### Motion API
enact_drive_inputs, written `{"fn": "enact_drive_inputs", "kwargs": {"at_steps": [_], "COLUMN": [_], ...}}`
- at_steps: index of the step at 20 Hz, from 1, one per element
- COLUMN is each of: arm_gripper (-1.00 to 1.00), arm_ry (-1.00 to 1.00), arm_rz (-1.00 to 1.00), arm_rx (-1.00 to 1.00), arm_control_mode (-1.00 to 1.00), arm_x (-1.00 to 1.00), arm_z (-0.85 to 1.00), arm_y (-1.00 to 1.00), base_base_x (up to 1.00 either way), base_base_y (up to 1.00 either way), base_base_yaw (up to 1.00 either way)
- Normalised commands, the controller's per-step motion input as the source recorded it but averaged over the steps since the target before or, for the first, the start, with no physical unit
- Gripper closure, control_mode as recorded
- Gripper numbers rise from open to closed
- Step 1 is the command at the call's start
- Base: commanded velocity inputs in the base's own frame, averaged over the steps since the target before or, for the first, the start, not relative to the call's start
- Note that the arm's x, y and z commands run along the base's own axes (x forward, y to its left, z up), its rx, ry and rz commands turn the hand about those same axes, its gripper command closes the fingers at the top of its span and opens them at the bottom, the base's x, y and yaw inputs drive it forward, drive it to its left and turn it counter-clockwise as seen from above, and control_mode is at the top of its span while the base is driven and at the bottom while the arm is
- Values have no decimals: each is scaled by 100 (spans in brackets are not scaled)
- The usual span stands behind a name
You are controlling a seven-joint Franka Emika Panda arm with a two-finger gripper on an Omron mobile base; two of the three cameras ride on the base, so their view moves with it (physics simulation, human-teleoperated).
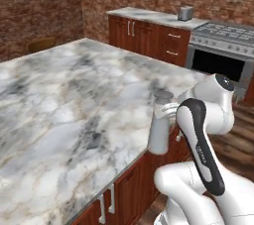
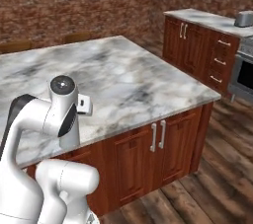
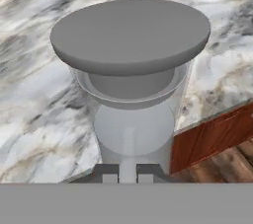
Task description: Place the pitcher and cup on the dining counter for serving.
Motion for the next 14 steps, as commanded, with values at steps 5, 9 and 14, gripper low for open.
{"fn": "enact_drive_inputs", "kwargs": {"at_steps": [5,9,14], "arm_gripper": [100,100,100], "arm_ry": [0,-16,-9], "arm_rz": [0,24,2], "arm_rx": [0,-1,-2], "arm_control_mode": [100,-100,-100], "arm_x": [0,84,96], "arm_z": [0,5,0], "arm_y": [0,4,32], "base_base_x": [78,0,0], "base_base_y": [-7,0,0], "base_base_yaw": [51,0,0]}}
